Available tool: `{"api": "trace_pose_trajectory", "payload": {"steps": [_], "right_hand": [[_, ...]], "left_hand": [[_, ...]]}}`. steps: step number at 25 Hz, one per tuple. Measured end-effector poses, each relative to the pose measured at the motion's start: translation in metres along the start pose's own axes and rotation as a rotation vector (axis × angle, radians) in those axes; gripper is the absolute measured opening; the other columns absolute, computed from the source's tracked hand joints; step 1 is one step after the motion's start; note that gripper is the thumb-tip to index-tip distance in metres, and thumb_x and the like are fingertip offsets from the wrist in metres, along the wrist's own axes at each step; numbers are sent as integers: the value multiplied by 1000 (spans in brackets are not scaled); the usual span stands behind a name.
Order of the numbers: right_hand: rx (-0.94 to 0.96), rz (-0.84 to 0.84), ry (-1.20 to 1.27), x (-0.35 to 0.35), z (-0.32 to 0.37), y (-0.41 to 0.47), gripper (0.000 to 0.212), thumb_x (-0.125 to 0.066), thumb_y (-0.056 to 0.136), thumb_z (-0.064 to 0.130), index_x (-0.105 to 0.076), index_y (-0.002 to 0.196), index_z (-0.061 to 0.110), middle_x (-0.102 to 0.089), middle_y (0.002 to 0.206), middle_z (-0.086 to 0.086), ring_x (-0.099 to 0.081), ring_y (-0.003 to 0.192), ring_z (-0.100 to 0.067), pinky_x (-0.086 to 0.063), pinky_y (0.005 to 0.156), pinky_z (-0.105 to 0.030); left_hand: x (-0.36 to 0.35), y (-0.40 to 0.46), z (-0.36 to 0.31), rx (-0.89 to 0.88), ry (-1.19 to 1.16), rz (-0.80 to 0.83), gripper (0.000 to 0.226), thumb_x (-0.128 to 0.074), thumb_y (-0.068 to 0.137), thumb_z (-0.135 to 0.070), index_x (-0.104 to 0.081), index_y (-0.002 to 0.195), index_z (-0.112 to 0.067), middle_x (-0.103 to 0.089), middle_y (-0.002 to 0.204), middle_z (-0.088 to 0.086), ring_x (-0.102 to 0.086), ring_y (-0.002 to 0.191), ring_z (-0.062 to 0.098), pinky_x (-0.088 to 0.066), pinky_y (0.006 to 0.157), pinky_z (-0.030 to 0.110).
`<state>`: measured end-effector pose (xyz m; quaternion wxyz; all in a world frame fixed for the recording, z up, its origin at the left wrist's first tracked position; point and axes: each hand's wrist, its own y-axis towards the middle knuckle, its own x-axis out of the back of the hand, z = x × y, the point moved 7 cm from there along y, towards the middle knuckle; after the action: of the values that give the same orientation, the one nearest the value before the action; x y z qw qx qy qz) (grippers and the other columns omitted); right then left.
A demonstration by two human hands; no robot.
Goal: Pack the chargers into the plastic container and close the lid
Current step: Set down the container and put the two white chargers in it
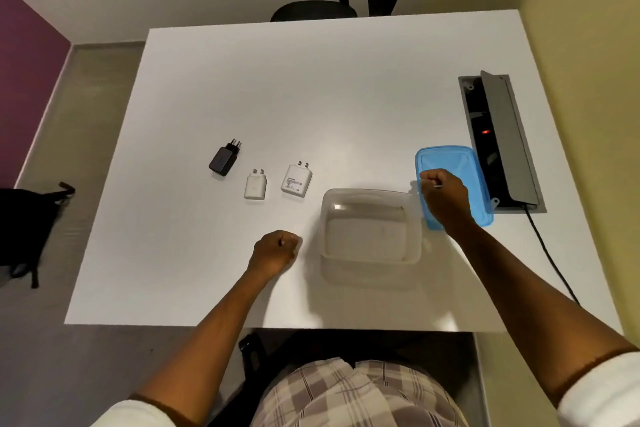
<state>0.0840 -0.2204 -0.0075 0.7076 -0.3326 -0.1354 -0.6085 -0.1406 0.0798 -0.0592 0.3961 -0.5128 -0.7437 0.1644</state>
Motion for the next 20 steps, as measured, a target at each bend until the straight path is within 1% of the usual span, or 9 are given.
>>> {"api": "trace_pose_trajectory", "payload": {"steps": [2,5,7,9,11,13,16,18,20], "right_hand": [[63,27,26,-12,34,-1,22,-52,87,17,-68,102,14,-70,104,-2,-63,95,-19,-48,83,-31],[118,170,103,-54,86,-6,19,-52,82,17,-69,90,22,-70,94,5,-65,89,-19,-50,83,-35],[146,278,109,-89,113,-15,17,-52,80,15,-66,79,24,-68,86,3,-65,80,-22,-51,79,-37],[161,370,96,-131,131,-25,14,-57,85,15,-68,92,19,-70,87,-5,-69,79,-26,-55,80,-39],[173,461,22,-176,144,-37,20,-61,87,19,-65,106,16,-72,89,-5,-70,78,-23,-56,78,-36],[173,545,-36,-222,150,-50,29,-64,87,21,-60,115,15,-72,87,-2,-68,76,-19,-50,71,-29],[217,638,-189,-276,150,-63,51,-67,87,20,-46,133,11,-71,93,-4,-66,90,-23,-47,70,-25],[229,651,-321,-300,144,-65,66,-69,86,22,-35,142,13,-69,107,-13,-63,103,-30,-52,84,-36],[251,629,-427,-315,140,-62,78,-71,83,22,-26,146,14,-65,113,-19,-61,105,-36,-52,87,-45]], "left_hand": [[22,6,14,-24,148,-45,27,-53,85,-40,-72,86,-22,-70,88,2,-64,89,25,-48,87,33],[60,17,45,7,217,-192,27,-56,93,-33,-72,99,-11,-72,105,6,-64,103,28,-44,89,32],[80,24,58,-11,273,-261,31,-52,92,-31,-65,101,-4,-67,102,11,-60,101,32,-42,83,34],[99,31,72,-98,390,-315,26,-51,92,-24,-54,95,2,-61,99,19,-56,100,38,-40,80,38],[110,41,93,-86,471,-315,44,-52,96,-21,-48,128,9,-53,136,26,-46,131,41,-39,107,42],[113,48,112,-98,493,-304,69,-49,99,-25,-19,156,0,-20,166,17,-18,154,32,-15,126,41],[102,54,126,-157,589,-331,76,-38,101,-36,5,160,-13,5,170,5,2,158,23,0,128,42],[99,57,132,-191,664,-385,75,-32,101,-41,4,160,-12,1,170,9,-1,158,26,-2,128,46],[98,60,136,-226,681,-434,74,-29,100,-44,-2,160,-9,-8,169,12,-8,157,29,-6,128,47]]}}
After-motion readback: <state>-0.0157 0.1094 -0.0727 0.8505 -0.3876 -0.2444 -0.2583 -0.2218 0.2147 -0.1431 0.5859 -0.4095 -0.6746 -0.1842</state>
